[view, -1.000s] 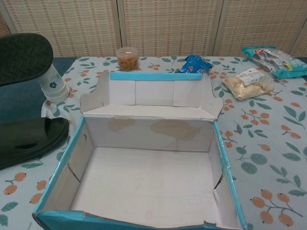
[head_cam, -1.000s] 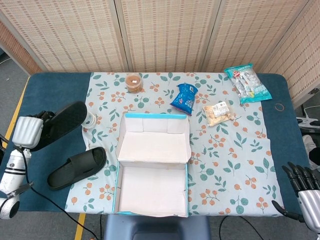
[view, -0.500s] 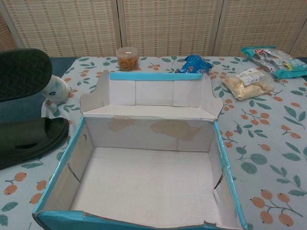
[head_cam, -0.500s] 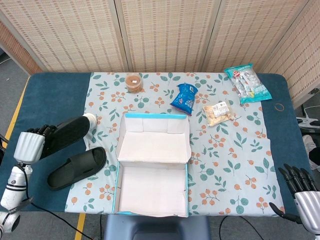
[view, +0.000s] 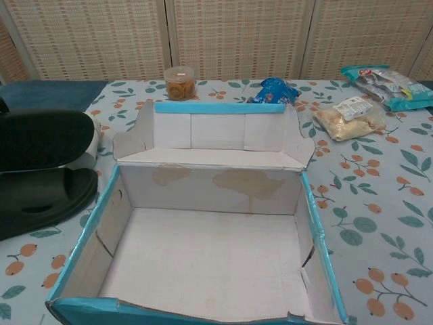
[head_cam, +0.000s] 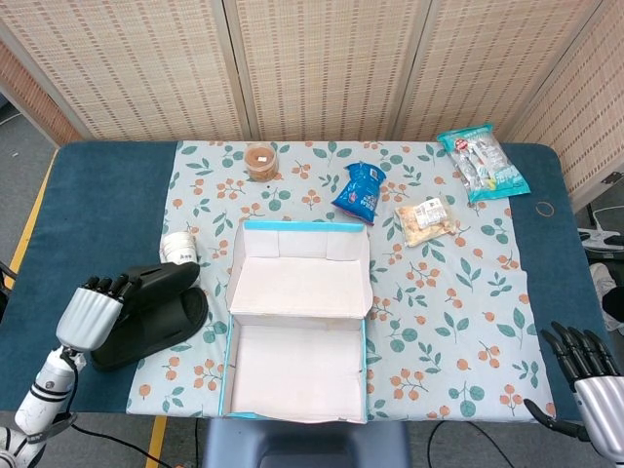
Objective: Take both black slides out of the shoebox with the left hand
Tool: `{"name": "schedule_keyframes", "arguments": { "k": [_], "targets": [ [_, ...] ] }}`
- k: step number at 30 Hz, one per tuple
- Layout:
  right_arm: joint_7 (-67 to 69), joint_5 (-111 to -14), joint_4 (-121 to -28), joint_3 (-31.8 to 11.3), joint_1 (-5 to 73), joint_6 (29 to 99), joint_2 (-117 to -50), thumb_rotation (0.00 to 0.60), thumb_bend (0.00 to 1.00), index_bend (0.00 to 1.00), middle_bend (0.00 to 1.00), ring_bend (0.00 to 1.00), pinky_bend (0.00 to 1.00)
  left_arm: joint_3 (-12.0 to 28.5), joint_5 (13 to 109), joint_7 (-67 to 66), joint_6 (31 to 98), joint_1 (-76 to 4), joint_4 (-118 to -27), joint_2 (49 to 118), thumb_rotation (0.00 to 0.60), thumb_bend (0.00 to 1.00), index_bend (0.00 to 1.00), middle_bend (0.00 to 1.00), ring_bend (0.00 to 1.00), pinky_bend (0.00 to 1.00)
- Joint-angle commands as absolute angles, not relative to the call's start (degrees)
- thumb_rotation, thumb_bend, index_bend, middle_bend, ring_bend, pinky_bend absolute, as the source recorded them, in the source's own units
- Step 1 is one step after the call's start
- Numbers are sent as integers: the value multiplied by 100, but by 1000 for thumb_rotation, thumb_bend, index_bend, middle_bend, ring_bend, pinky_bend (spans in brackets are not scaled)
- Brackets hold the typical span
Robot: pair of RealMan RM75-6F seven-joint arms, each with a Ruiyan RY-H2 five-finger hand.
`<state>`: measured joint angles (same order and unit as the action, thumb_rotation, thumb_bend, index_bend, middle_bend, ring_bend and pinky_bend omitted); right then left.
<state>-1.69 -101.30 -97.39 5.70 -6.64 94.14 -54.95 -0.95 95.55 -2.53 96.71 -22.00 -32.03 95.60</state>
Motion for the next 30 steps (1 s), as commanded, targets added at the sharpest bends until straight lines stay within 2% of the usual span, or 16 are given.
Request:
{"name": "schedule_keyframes", "arguments": {
  "k": [1, 9, 11, 16, 21, 25, 26, 29, 30],
  "targets": [
    [-176, -10179, -9744, 595, -659, 9403, -5491, 403, 163, 0, 0, 0, 0, 1, 9523, -500, 9441, -2390, -2429, 9995, 600, 550, 709, 718, 657, 703],
    [-278, -10151, -9774, 586, -662, 9377, -5518, 402, 163, 0, 0, 0, 0, 472, 9070, -227, 9311, -2751, -1534, 10426, 600, 547, 700, 710, 651, 694],
    [-321, -10164, -9793, 596, -664, 9364, -5522, 402, 163, 0, 0, 0, 0, 598, 8905, -270, 9086, -2834, -1332, 10545, 600, 546, 697, 706, 649, 692],
    [-273, -10188, -9794, 591, -702, 9469, -5496, 403, 163, 0, 0, 0, 0, 617, 8773, -396, 8665, -2837, -1036, 10699, 600, 546, 688, 691, 638, 685],
    [-135, -10215, -9749, 605, -721, 9529, -5457, 403, 163, 0, 0, 0, 0, 515, 8789, -465, 8776, -2648, -933, 10848, 600, 545, 653, 645, 590, 642],
    [-95, -10288, -9731, 634, -728, 9557, -5440, 403, 164, 0, 0, 0, 0, 429, 8794, -828, 8738, -2432, -928, 10959, 600, 519, 493, 520, 430, 435],
    [-82, -10310, -9723, 642, -737, 9577, -5436, 403, 164, 0, 0, 0, 0, 403, 8796, -876, 8732, -2354, -973, 10981, 600, 513, 447, 483, 399, 411],
    [-54, -10343, -9714, 654, -765, 9637, -5430, 402, 163, 0, 0, 0, 0, 341, 8788, -932, 8633, -2165, -1148, 11015, 600, 493, 207, 268, 251, 344],
    [-50, -10356, -9710, 659, -772, 9650, -5429, 402, 163, 0, 0, 0, 0, 321, 8785, -895, 8577, -2112, -1241, 11010, 600, 487, 155, 219, 219, 331]
  ]
}}
